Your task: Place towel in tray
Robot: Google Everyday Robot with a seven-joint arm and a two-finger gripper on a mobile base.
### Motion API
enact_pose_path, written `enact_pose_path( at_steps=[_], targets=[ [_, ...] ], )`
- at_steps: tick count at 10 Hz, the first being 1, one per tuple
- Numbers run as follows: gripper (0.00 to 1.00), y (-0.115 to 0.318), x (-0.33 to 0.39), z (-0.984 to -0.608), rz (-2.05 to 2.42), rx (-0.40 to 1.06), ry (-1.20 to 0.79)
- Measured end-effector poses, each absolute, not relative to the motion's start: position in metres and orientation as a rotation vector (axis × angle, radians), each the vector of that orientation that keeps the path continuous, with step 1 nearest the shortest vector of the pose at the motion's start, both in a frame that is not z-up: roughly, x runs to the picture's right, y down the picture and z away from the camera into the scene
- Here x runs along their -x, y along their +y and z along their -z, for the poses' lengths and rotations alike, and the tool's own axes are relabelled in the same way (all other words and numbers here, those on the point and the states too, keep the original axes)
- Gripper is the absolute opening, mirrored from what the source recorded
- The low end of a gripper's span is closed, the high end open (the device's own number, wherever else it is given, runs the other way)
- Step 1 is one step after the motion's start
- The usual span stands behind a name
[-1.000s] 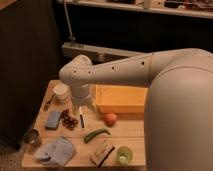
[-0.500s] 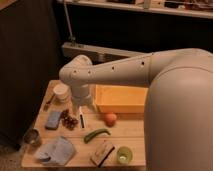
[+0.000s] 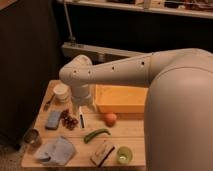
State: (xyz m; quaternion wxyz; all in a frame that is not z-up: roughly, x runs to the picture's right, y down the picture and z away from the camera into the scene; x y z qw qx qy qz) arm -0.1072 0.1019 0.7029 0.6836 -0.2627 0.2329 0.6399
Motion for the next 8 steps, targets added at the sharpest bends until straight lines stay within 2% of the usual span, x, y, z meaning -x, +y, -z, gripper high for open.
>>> enact_pose_path(
  at_steps=[4, 8],
  targets=[
    [0.65, 0.114, 0.134, -0.686, -1.319, 0.638, 0.429],
    [0.65, 0.18, 0.187, -0.642, -1.123, 0.689, 0.303]
  ],
)
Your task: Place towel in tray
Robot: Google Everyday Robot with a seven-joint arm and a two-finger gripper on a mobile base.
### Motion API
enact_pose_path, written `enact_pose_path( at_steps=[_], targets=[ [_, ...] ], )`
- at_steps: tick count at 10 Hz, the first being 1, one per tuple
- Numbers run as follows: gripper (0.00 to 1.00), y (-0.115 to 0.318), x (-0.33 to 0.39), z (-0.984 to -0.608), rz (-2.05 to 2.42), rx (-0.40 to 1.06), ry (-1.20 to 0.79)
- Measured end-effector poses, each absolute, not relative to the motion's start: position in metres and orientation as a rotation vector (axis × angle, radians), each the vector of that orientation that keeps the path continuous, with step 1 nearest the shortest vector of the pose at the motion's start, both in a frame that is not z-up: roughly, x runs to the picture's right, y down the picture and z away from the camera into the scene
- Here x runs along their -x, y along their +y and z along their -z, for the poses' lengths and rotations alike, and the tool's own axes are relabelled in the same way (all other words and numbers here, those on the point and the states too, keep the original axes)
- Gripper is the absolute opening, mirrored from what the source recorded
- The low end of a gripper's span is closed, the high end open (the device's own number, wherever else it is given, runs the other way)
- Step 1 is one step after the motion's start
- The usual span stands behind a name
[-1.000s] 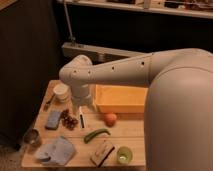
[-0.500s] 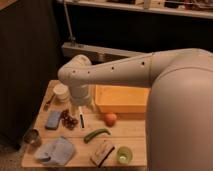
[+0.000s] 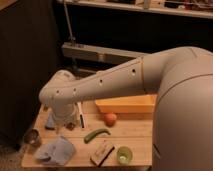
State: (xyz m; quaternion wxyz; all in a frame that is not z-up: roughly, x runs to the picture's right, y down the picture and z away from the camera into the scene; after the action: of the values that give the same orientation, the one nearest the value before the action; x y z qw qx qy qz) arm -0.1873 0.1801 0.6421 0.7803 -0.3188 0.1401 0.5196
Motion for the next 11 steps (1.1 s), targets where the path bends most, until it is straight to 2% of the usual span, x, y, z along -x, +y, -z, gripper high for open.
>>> enact_pose_path(
  at_steps=[2, 4, 9, 11],
  targets=[
    [0.65, 0.217, 0.207, -0.638, -1.009, 0.718, 0.254],
    [0.65, 0.244, 0.219, -0.651, -0.916, 0.745, 0.235],
    [0.65, 0.246, 0.222, -0.652, -0.874, 0.769, 0.259],
    [0.65, 0.253, 0.25, -0.652, -0.777, 0.822, 0.263]
  ],
)
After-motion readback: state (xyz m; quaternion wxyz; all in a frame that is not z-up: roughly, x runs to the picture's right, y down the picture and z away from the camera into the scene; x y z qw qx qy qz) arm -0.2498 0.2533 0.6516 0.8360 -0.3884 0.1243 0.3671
